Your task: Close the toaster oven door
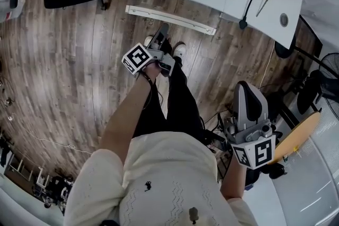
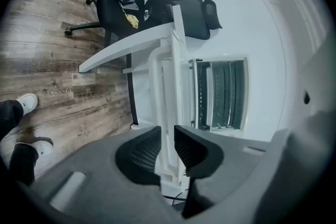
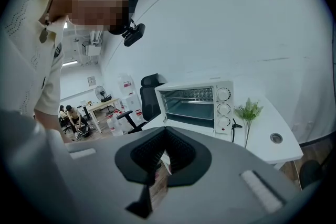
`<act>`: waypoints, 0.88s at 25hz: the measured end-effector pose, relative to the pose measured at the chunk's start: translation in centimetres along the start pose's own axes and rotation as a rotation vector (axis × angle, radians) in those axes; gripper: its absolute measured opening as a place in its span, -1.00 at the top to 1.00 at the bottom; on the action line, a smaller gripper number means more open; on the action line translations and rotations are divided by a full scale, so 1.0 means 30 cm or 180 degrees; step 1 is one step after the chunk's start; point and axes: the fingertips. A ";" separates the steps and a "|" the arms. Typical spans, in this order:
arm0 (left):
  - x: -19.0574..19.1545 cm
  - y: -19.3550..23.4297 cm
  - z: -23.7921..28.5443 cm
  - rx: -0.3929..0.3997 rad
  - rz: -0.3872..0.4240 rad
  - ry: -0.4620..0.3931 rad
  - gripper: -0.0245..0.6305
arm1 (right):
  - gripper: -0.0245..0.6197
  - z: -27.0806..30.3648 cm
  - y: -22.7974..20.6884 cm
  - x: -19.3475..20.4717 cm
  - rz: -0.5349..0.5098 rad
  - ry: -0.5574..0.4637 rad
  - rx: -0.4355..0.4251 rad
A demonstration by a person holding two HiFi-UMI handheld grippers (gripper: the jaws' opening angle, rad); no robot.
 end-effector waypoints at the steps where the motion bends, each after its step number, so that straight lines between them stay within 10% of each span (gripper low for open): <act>1: -0.002 -0.016 0.009 0.0088 -0.0019 -0.0027 0.66 | 0.90 -0.002 -0.003 0.007 0.0007 0.0008 0.0003; 22: 0.000 -0.095 0.016 0.0539 -0.0206 -0.0105 0.56 | 0.90 -0.008 -0.008 0.056 -0.0068 0.0100 0.0074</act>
Point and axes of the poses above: the fingertips, and each gripper's own axes: z forward along the fingers, y to its left, x out of its underside, and after that the axes turned 15 degrees about z, right-handed
